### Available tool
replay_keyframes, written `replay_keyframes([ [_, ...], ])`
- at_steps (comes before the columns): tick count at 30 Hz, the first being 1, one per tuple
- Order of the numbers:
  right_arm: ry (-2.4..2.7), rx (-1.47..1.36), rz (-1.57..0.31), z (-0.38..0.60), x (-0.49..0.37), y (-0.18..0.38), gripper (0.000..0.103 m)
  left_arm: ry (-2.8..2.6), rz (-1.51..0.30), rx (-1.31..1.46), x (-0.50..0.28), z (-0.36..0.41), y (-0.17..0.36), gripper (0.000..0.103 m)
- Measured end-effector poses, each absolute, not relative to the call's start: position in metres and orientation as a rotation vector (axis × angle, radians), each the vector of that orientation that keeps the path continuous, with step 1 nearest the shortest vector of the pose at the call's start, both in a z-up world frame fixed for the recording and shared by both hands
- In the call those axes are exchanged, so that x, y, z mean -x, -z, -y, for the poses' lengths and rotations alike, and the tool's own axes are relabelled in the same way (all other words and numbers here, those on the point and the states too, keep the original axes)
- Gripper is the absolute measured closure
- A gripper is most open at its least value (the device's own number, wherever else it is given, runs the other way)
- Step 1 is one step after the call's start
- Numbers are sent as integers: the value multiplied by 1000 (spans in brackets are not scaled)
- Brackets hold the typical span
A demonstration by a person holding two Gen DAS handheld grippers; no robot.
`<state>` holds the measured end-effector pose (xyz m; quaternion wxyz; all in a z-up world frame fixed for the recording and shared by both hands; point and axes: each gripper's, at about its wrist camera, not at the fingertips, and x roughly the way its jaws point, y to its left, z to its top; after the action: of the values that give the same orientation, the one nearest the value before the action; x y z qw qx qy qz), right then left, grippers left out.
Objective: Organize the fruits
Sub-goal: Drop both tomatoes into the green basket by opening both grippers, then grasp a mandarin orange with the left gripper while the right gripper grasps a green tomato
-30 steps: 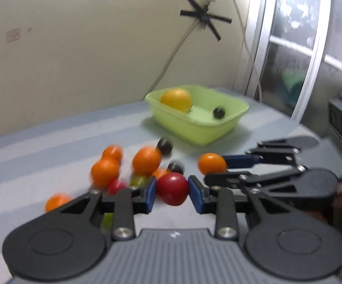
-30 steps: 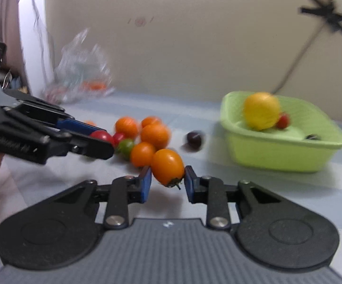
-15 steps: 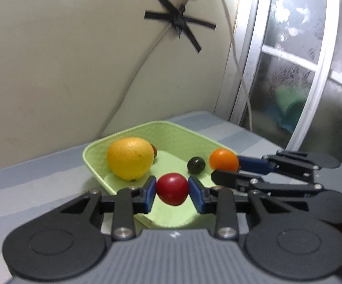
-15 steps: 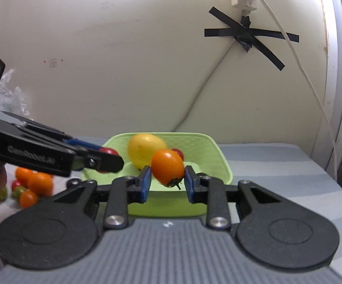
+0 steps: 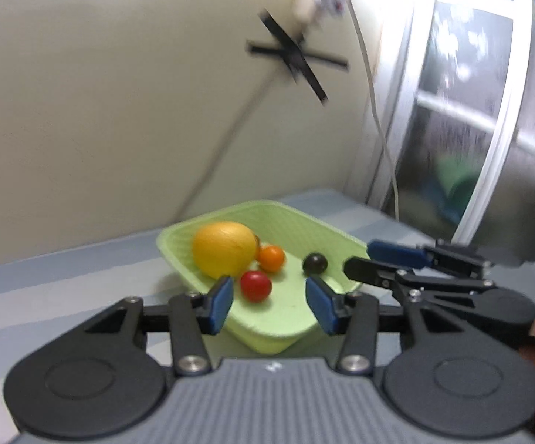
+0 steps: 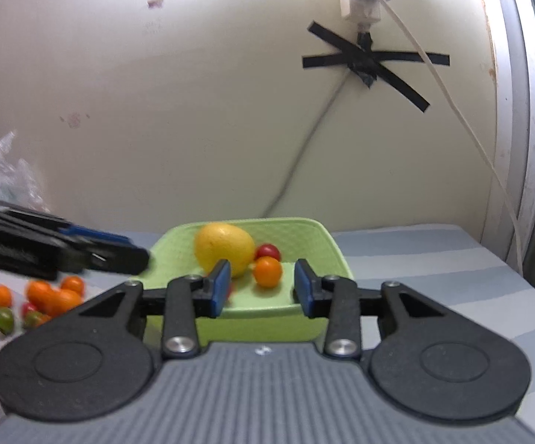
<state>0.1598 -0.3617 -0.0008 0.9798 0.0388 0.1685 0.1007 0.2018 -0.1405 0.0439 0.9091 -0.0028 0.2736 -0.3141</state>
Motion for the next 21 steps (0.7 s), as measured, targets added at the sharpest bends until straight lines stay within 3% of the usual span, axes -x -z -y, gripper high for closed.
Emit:
replay_keyframes([
  [11,-540,-111,-451,272,-116,-6,63,242,-607,157,-139,-41,-36,56],
  [13,-593,-89,-490,245,-114,-1,63,257,-612,183,-137,-52,-31,56],
  [17,-648,-21,-537,202,-113,7,62,302,-598,181,-144,-52,-20,44],
  [21,-655,21,-561,175,-124,11,62,346,-614,171,-155,-45,-6,42],
])
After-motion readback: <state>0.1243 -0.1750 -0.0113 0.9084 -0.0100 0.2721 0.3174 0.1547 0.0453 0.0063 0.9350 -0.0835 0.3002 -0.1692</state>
